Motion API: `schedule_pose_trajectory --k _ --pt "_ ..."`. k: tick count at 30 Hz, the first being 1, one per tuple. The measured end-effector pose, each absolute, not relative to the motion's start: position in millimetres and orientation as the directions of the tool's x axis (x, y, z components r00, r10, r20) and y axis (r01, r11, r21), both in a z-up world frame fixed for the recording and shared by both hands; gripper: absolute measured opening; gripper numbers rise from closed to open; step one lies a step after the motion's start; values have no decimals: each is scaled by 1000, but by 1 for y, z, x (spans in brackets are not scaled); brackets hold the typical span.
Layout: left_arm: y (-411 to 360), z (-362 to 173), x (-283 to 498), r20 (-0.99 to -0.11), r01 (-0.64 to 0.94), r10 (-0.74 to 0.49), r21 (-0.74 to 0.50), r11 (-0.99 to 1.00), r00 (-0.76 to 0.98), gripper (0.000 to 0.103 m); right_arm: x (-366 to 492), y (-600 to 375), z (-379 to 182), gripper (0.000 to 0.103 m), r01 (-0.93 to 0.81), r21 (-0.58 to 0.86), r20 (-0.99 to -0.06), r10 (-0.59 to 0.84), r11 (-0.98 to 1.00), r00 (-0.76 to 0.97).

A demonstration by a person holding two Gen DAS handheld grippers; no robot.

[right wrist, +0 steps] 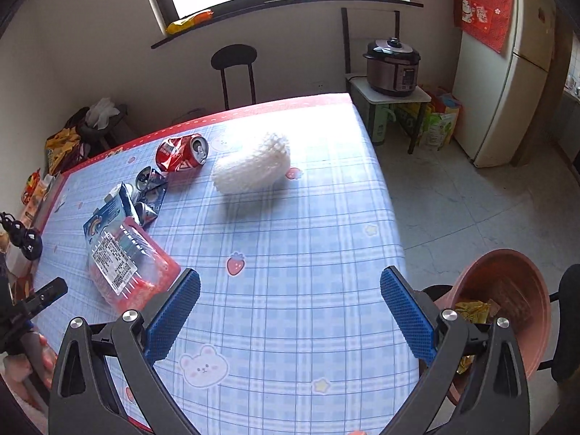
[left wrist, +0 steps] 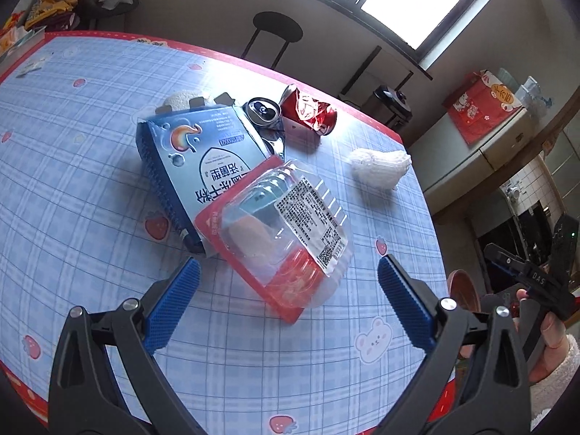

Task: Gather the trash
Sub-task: 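Grasp the red-rimmed clear plastic tray with the left tool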

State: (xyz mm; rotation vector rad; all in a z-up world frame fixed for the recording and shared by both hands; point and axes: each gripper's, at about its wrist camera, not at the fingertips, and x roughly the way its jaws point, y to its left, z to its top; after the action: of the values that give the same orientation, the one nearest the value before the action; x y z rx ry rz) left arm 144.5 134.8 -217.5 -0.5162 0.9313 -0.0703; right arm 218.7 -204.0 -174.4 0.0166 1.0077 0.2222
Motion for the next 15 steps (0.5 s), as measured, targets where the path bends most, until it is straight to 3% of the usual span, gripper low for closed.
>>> schedule_pose_trajectory --k 5,15 --pt "139 -257 152 -718 -249 -383 -605 756 580 90 222 -181 -177 97 -226 99 -848 201 969 491" --pt "142 -292 167 -704 -317 -398 -653 687 588 90 220 -197 -180 97 -223 98 -851 198 970 486"
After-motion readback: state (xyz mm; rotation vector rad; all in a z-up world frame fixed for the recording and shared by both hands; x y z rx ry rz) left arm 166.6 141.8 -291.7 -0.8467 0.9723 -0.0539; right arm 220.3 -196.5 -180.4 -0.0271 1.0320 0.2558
